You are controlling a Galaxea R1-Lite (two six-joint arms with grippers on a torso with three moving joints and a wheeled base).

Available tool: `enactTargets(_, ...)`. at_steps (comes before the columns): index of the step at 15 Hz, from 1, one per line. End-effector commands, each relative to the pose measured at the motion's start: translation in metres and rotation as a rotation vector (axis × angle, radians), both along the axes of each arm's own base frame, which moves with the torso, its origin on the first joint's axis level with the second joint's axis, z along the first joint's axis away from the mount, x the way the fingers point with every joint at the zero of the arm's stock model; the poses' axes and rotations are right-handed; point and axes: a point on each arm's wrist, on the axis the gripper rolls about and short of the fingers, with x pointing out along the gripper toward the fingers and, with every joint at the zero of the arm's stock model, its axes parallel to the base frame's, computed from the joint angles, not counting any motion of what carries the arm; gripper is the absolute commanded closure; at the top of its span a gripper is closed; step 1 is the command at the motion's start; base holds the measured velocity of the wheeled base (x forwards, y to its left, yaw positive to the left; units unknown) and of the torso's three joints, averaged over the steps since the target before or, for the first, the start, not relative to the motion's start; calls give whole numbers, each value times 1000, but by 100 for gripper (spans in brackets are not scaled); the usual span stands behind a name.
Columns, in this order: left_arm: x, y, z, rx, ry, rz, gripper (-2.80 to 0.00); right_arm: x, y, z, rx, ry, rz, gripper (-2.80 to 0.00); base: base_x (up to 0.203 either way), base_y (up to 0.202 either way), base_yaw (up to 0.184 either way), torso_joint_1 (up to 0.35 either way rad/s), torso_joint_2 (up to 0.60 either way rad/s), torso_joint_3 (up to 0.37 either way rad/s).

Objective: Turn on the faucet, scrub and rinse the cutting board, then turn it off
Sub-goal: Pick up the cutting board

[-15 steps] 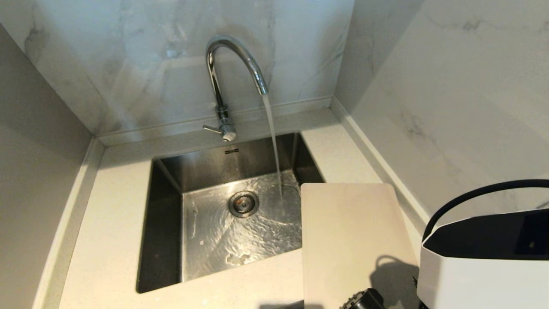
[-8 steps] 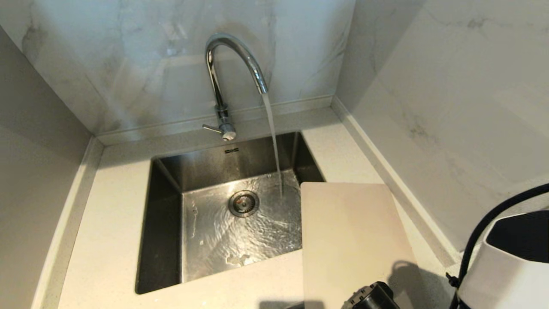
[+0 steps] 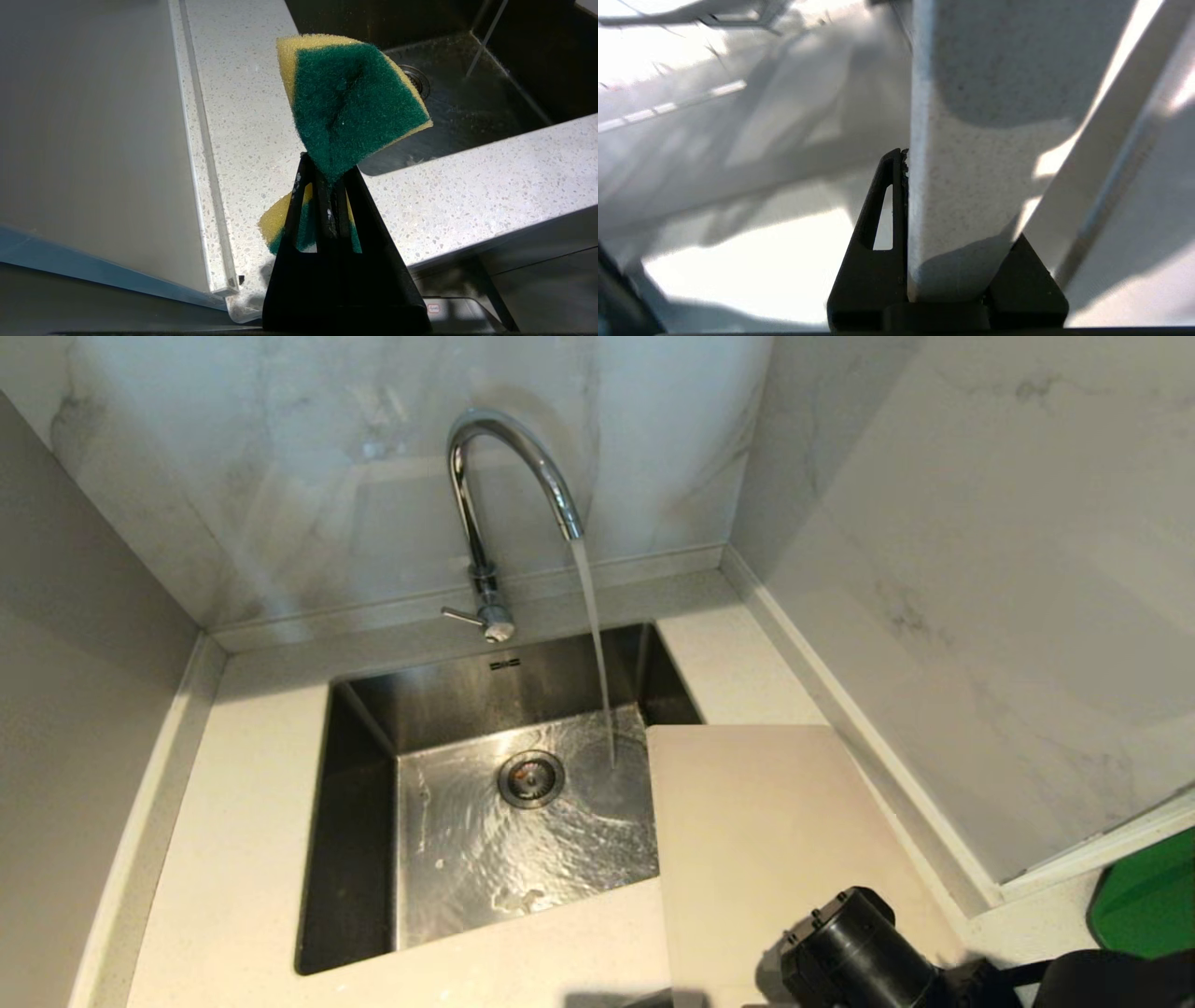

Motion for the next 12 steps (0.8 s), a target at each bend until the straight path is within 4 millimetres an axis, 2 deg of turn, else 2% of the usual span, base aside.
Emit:
enactTargets(1,0,0,0,-2,-1,0,0,-7,-6,34,10,-68,13,0,0,0,0,0,0,0)
enactTargets(4,0,0,0,-2,-3,0,0,-11,-10,53,-11,-89,12,0,0,0,0,0,0,0)
enactTargets(12,0,0,0,-2,-3,1,0,-19,-26,96,-62,-318,44,0,0,0,0,0,0,0)
